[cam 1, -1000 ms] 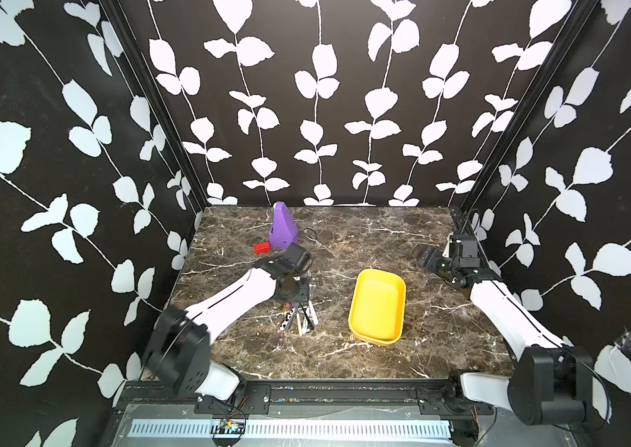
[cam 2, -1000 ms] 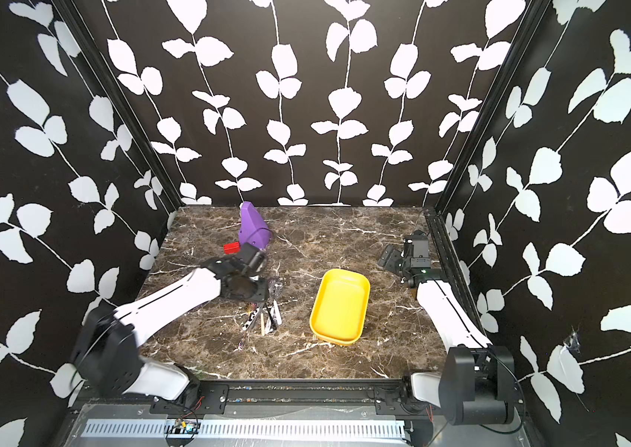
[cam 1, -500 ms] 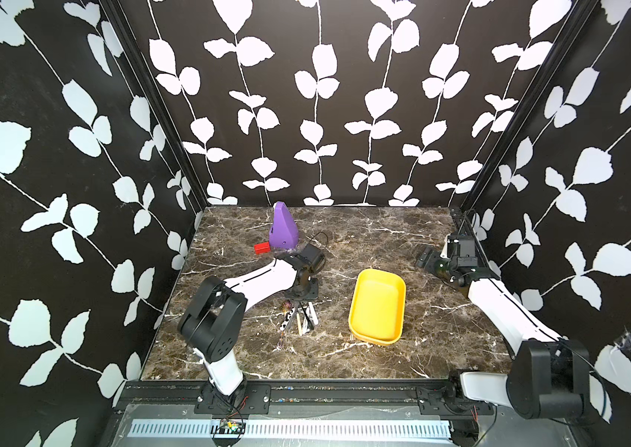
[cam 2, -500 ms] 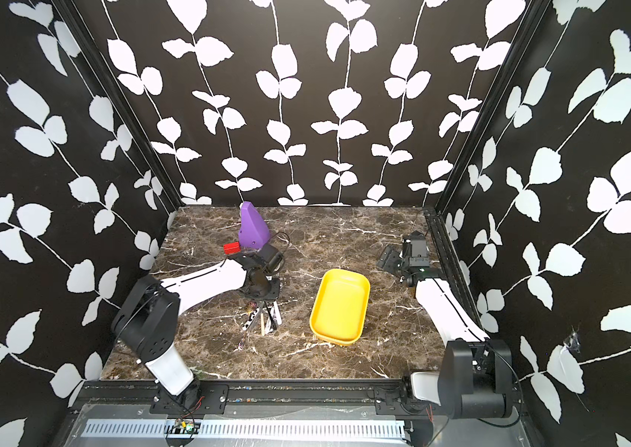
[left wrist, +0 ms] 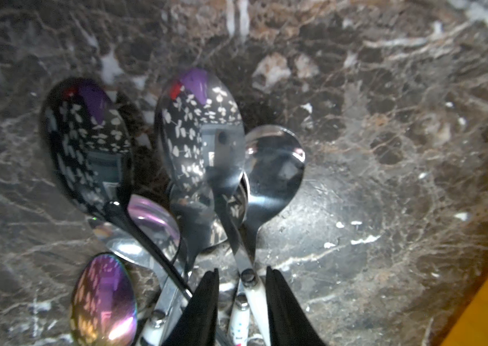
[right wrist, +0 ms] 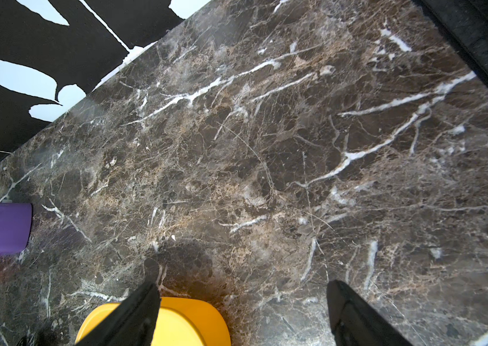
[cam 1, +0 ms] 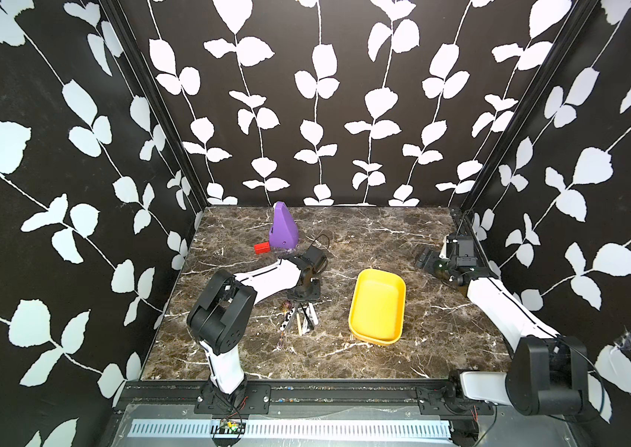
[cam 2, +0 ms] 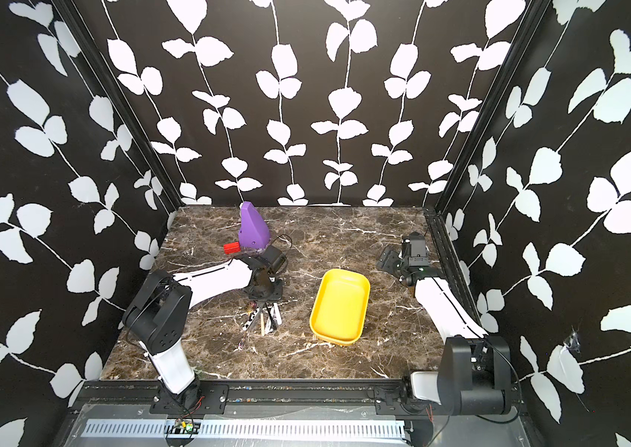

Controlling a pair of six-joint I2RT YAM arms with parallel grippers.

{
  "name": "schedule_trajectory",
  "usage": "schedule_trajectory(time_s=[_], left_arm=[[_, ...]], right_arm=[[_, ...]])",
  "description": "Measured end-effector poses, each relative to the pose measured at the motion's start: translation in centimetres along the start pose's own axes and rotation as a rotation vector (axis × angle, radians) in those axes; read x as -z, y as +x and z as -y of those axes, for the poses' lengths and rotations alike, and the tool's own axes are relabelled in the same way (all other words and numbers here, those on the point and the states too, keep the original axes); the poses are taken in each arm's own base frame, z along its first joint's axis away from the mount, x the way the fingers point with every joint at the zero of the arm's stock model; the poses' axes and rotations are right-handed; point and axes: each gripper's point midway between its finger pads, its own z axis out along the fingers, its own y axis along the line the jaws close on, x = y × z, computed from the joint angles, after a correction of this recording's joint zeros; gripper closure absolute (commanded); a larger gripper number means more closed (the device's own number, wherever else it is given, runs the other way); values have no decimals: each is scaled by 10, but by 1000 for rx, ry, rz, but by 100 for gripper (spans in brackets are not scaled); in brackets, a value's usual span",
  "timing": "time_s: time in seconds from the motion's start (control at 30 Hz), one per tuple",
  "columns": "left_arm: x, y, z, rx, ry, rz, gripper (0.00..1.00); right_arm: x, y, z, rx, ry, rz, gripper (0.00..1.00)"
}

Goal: Put the spoon into the storage box
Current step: Pick up the spoon from the center of the board.

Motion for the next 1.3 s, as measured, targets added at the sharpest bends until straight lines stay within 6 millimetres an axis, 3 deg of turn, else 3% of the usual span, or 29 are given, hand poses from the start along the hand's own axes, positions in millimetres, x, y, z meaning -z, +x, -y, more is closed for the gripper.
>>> schedule_trajectory(time_s=[0.37, 0.83, 1.0, 1.13, 1.3], left_arm=[[-10, 10, 3, 3, 7, -29, 80], [-4, 7, 3, 2, 13, -10, 97], [18, 0, 6, -9, 43, 42, 100], [47, -11, 15, -41, 109, 130, 100], [90, -28, 31, -137, 213, 277, 100]], right_arm=[[-1, 1, 0, -2, -3, -5, 12], [-1, 2, -4, -21, -22, -9, 12], [-1, 2, -4, -20, -23, -10, 13], [-1, 3, -7, -16, -42, -18, 13], [5, -2, -36, 21, -184, -9, 16]])
